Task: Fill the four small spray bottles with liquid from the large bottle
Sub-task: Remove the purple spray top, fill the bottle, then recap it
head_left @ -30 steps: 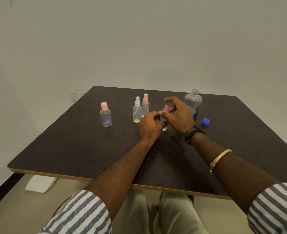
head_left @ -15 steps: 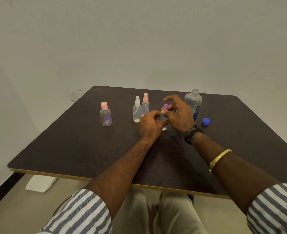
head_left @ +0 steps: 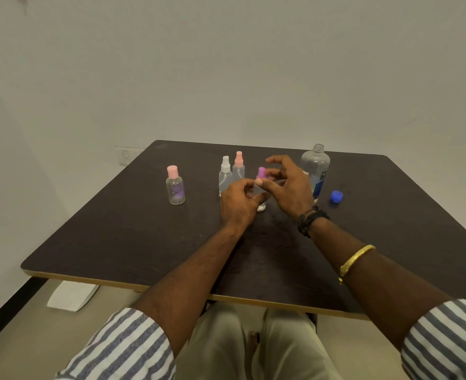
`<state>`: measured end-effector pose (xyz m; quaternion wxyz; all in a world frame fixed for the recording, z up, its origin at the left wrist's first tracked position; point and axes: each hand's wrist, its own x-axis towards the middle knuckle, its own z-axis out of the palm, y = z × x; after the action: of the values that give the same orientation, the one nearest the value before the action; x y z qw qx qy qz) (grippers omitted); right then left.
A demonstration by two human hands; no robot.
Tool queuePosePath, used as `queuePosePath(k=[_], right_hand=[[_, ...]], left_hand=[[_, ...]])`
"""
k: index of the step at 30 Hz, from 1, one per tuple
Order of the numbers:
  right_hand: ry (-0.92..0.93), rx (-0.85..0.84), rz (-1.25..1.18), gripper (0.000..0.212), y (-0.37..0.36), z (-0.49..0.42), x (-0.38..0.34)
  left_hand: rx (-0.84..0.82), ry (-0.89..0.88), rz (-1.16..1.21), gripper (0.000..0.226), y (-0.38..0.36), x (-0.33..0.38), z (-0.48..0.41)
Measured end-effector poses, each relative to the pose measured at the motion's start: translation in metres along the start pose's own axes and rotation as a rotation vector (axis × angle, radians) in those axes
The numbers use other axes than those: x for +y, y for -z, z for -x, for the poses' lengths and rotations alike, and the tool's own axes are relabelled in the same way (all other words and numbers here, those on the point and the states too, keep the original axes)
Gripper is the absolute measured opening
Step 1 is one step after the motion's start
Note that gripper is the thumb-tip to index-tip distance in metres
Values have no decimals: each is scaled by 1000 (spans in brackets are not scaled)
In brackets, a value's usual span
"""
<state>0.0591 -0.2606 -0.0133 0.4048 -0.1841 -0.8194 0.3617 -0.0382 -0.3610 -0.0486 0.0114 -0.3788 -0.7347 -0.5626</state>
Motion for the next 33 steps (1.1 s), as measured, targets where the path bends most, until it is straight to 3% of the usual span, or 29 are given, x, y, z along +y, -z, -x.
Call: queuePosePath(k=[13,21,33], right_hand=[[54,18,56,26,-40,-1,-8],[53,-12,60,23,-59,1,-13],[38,-39,73,22,-60,7,-11]], left_hand=[[107,32,-46,41,61,-23,-5],[185,103,-83,38,78,-35,-10],[166,143,-74,44,77,-40,-11]])
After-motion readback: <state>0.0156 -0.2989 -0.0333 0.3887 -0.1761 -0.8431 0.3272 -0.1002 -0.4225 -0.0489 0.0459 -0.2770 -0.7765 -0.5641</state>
